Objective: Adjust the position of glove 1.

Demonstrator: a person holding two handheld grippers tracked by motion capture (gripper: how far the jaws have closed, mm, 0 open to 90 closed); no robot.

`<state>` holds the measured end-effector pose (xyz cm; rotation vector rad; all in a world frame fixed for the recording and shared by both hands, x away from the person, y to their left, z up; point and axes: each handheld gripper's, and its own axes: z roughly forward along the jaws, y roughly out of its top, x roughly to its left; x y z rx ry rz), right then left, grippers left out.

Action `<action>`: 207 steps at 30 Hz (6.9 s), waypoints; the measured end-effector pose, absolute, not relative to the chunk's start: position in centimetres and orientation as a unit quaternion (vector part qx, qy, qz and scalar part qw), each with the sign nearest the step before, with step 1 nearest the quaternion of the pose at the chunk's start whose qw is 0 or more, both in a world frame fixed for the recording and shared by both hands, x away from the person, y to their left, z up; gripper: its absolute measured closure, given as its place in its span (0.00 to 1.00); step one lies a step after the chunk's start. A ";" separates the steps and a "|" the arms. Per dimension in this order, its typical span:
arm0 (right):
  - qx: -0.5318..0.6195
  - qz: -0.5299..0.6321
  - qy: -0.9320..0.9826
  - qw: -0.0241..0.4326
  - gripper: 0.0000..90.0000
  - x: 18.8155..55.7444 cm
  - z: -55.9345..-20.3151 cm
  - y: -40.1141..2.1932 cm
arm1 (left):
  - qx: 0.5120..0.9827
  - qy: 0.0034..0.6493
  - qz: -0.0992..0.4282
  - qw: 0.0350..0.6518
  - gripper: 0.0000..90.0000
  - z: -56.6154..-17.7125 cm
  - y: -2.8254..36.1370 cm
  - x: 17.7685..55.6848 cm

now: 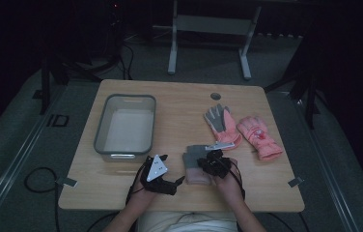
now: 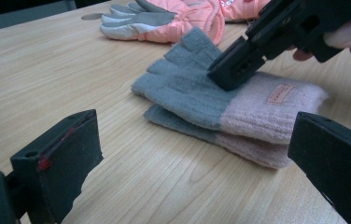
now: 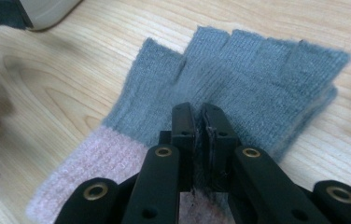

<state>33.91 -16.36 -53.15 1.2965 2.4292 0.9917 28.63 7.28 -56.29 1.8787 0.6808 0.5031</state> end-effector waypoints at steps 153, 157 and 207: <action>0.316 0.419 0.851 -0.002 0.82 49.5 -45.8 4.4 | 0.941 0.135 0.201 0.238 0.76 -46.3 21.8 38.8; 0.325 0.411 0.852 -0.009 0.82 49.9 -47.0 4.5 | 0.950 0.126 0.175 0.227 0.76 -47.1 22.0 39.7; 0.293 0.430 0.852 0.053 0.64 45.7 -43.7 -5.1 | 0.933 0.211 0.129 0.262 0.08 -44.5 16.8 39.7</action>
